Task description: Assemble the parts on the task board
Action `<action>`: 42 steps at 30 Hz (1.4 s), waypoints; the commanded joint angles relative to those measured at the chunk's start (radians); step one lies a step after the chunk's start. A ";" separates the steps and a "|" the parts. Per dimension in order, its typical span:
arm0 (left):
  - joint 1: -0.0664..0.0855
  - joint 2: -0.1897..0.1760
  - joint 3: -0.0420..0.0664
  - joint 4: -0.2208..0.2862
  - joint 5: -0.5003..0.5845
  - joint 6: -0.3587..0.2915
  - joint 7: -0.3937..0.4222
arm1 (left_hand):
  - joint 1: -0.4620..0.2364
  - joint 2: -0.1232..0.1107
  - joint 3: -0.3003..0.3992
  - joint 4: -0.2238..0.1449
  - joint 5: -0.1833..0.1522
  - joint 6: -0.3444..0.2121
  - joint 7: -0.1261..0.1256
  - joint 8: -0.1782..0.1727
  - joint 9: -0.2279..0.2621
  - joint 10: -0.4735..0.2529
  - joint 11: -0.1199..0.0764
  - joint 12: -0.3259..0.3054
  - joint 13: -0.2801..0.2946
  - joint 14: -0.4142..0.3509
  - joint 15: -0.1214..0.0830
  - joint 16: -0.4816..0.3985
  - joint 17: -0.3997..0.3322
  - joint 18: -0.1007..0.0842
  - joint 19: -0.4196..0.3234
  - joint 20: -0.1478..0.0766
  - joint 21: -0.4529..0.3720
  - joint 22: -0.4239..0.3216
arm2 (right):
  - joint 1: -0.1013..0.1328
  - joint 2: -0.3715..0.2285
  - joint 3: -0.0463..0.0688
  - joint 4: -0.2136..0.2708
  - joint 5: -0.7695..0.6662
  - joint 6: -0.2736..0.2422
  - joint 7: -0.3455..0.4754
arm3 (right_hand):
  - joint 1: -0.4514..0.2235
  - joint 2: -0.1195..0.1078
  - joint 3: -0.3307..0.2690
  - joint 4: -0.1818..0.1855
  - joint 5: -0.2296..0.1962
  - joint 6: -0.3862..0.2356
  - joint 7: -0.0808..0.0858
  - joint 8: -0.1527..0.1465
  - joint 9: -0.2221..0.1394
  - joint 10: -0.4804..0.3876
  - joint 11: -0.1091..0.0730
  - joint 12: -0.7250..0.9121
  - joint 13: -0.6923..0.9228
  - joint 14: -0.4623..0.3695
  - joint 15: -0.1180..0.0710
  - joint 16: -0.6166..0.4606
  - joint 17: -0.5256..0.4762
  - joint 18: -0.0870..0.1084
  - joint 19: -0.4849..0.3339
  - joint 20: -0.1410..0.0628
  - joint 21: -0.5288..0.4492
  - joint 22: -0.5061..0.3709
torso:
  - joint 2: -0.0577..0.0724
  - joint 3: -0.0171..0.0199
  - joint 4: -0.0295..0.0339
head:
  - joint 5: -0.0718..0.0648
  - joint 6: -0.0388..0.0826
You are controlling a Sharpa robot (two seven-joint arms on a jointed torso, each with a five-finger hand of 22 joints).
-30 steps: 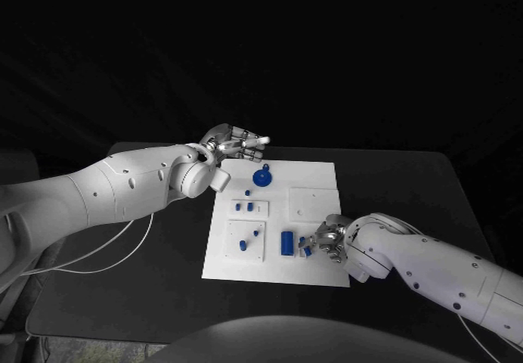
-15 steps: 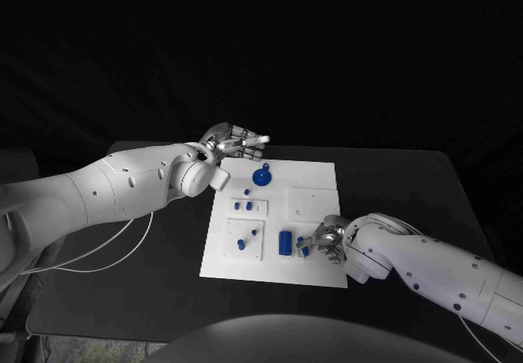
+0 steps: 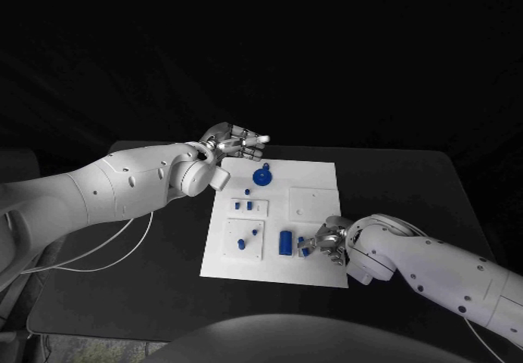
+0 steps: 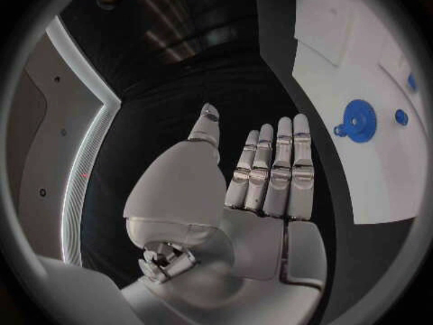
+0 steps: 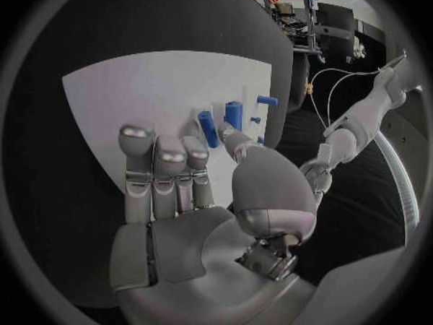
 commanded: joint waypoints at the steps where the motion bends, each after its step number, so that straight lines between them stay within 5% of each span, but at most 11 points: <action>1: 0.001 0.001 0.001 0.001 -0.003 0.012 0.005 | -0.006 0.007 -0.001 0.006 -0.006 -0.002 0.006 0.001 0.002 -0.003 0.003 0.003 0.000 0.000 0.003 -0.003 0.001 0.008 -0.002 0.004 0.004 -0.001 | -0.001 -0.005 0.000 0.009 -0.012 0.023 0.008 | 0.002 -0.011 0.001 0.008 -0.004 0.006 0.001 -0.003 0.001 0.007 0.002 -0.004 -0.001 0.001 -0.007 0.001 0.001 0.000 0.055 0.001 0.003 0.004 | 0.000 0.0003 -0.0004 | 0.000 -0.001; 23: 0.001 0.000 0.001 0.000 -0.005 0.011 0.000 | -0.007 0.004 0.001 0.011 -0.006 -0.002 0.006 0.001 0.002 -0.003 0.003 0.003 0.000 -0.001 0.004 -0.003 0.001 0.009 -0.002 0.004 0.004 -0.001 | -0.001 -0.031 0.000 0.063 -0.020 0.039 0.005 | -0.002 0.000 0.004 0.013 -0.006 0.009 0.000 -0.003 0.005 0.010 0.001 -0.001 0.000 0.001 -0.007 0.005 0.004 -0.001 0.055 0.001 0.008 0.005 | 0.000 -0.0001 0.0003 | 0.001 -0.002; 39: 0.001 -0.002 0.001 0.001 -0.005 0.005 0.005 | -0.006 0.007 0.002 0.012 -0.006 -0.002 0.006 0.001 0.002 -0.003 0.003 0.003 0.000 0.000 0.004 -0.003 0.001 0.009 -0.002 0.004 0.004 -0.001 | -0.001 -0.048 0.001 0.046 -0.051 0.027 0.035 | 0.017 0.060 -0.014 -0.108 0.033 0.015 -0.008 -0.002 0.020 0.009 -0.003 0.010 0.009 0.001 -0.010 0.001 0.001 -0.004 0.055 -0.001 0.006 0.003 | -0.001 0.0007 -0.0006 | -0.001 0.008; 42: 0.001 -0.002 0.001 -0.001 -0.003 -0.007 0.019 | -0.001 0.010 0.002 0.007 -0.006 0.001 0.005 0.001 0.002 0.001 0.002 0.003 0.000 0.003 0.003 -0.003 0.002 0.009 -0.001 0.003 0.005 -0.001 | 0.000 -0.062 0.014 0.038 -0.011 0.019 0.107 | 0.026 0.063 -0.014 -0.114 0.034 -0.004 -0.002 -0.003 0.025 0.008 0.000 0.016 0.014 0.001 -0.008 -0.005 -0.004 -0.003 0.054 0.000 0.001 0.000 | -0.002 0.0002 -0.0013 | -0.008 0.018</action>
